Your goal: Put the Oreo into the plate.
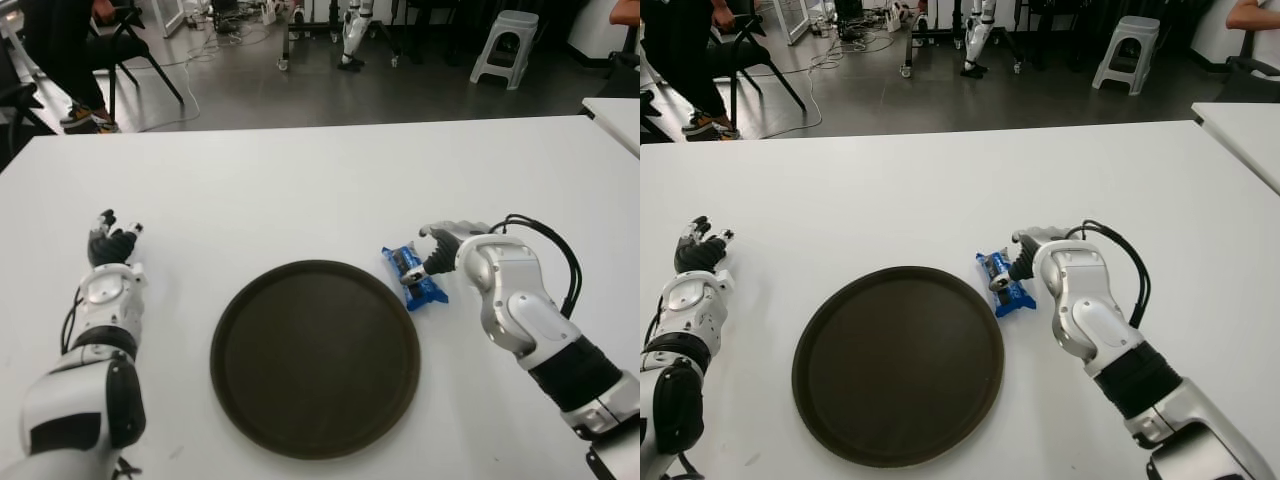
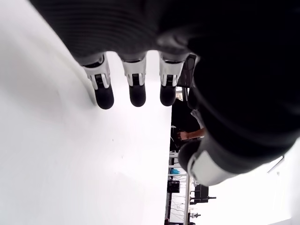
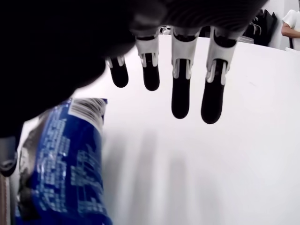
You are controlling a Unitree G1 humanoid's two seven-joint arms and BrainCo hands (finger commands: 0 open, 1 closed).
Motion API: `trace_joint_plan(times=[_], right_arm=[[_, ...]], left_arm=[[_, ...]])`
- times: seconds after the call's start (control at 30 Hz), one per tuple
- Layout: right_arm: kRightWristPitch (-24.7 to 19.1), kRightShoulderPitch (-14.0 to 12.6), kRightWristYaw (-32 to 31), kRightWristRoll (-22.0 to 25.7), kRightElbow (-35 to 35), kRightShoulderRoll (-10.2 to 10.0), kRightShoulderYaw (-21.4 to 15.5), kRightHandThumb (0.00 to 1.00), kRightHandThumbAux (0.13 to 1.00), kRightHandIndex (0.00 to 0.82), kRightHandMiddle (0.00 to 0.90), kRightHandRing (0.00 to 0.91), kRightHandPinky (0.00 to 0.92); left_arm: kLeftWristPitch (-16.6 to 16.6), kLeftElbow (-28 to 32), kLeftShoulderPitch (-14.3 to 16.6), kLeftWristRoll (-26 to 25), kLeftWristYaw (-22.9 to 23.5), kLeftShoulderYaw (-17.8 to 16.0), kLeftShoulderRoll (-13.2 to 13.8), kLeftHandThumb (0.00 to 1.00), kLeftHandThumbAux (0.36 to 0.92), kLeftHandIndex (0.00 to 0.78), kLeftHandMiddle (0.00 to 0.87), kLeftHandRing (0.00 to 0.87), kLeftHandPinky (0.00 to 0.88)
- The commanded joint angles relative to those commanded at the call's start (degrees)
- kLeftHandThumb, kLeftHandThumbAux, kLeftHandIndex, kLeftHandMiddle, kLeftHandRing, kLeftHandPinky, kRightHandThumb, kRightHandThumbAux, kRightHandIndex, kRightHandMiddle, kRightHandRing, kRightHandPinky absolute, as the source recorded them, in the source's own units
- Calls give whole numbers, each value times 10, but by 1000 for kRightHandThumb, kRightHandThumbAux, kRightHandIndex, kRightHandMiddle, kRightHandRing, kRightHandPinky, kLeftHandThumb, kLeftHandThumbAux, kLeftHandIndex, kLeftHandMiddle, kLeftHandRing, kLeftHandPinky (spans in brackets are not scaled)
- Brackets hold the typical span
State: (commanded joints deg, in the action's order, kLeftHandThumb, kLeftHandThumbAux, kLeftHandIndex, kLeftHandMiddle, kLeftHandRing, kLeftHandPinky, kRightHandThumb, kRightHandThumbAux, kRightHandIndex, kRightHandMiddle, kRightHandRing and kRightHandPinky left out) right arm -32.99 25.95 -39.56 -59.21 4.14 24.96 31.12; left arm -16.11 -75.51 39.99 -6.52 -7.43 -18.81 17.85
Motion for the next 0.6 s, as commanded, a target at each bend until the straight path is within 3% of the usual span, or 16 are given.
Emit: trace_joint_plan(times=[0.6], right_arm=[[-5,9,-39,-32,4,1,18,0,465,281,297,328,440]], left_arm=[[-6,1,0,-4,3,-4,-2,0,794,0,0,0,14]])
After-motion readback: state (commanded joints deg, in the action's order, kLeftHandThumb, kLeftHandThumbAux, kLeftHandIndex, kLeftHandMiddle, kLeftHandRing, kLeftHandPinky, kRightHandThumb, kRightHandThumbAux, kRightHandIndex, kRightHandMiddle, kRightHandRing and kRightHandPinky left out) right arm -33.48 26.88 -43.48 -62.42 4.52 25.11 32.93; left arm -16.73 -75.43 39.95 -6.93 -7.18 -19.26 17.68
